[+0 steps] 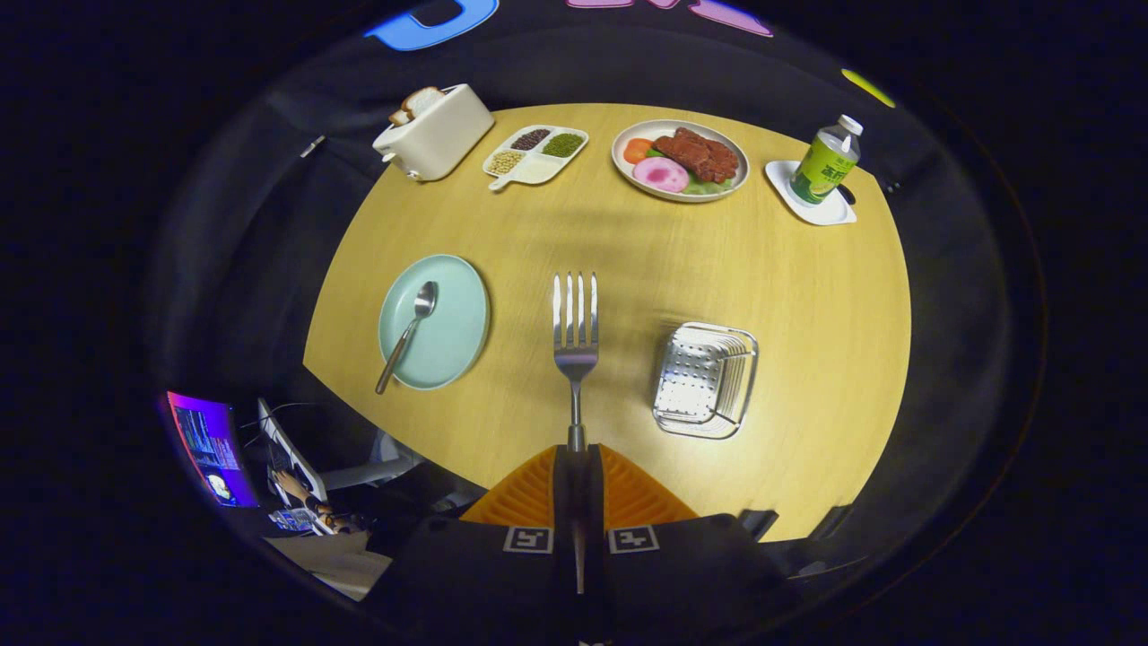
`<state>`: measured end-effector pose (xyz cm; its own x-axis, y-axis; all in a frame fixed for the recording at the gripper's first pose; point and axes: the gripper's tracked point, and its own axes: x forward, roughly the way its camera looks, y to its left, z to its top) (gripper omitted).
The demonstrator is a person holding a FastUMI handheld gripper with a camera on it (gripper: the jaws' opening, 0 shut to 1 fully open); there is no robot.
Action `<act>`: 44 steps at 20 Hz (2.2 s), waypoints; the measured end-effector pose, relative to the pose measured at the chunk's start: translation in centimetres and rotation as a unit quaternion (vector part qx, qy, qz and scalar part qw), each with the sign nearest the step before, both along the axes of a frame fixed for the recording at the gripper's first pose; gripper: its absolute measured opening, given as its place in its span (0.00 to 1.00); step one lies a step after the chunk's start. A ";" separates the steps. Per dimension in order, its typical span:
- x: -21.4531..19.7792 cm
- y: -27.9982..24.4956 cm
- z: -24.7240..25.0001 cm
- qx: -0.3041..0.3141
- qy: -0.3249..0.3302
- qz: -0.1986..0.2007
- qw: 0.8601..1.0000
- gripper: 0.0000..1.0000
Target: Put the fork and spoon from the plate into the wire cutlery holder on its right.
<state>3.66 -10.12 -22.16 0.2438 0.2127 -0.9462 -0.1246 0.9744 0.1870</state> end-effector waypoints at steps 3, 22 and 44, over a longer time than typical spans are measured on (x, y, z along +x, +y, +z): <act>-0.6 -3.6 -1.1 -0.026 0.018 0.006 0.999 0.08; 0.1 -7.9 -7.5 -0.031 0.205 -0.017 0.978 0.11; 2.0 -2.3 9.2 0.025 -0.083 -0.028 0.996 0.99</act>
